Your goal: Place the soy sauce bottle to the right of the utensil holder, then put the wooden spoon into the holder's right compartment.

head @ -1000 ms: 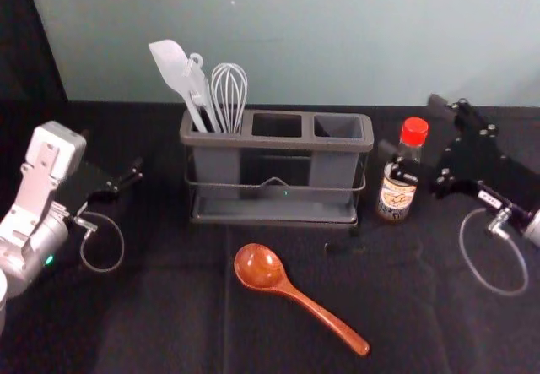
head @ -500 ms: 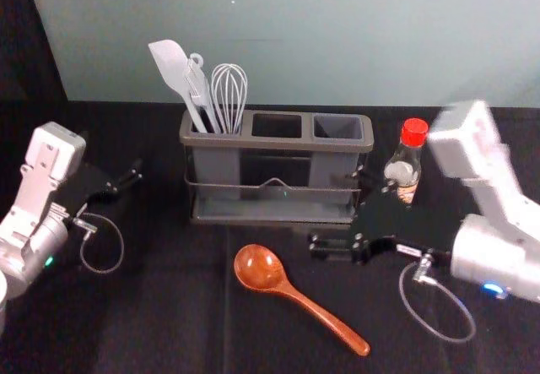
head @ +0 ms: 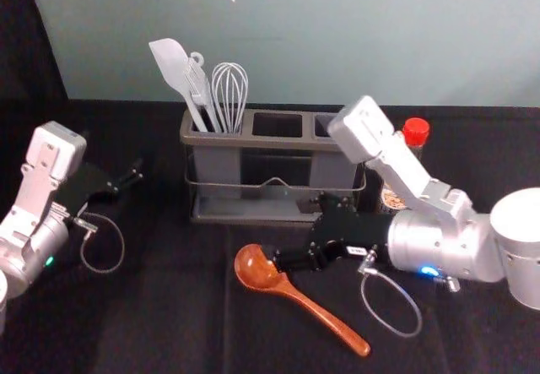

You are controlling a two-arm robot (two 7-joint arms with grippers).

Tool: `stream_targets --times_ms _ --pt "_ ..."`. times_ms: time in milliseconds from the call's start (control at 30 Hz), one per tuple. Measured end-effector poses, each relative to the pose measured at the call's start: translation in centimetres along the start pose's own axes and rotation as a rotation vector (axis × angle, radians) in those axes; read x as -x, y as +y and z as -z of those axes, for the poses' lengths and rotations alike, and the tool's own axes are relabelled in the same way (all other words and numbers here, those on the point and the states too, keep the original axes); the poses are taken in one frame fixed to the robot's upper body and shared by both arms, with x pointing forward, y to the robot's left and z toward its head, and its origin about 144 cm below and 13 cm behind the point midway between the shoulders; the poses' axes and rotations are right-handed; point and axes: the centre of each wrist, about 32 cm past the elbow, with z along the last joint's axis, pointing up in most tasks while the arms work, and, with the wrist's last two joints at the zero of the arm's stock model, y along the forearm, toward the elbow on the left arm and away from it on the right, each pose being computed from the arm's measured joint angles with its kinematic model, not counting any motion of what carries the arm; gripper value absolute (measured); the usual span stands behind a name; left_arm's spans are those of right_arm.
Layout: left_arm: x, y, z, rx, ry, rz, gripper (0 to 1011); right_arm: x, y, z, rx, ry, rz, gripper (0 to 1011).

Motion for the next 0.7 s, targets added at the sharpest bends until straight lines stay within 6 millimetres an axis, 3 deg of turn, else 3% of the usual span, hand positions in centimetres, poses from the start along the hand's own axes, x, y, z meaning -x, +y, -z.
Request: stream_targets --times_ms 700 --pt "0.0 0.0 0.0 0.0 0.0 0.0 1005 -0.2 5.7 0.0 0.174 -0.003 -0.033 1004"
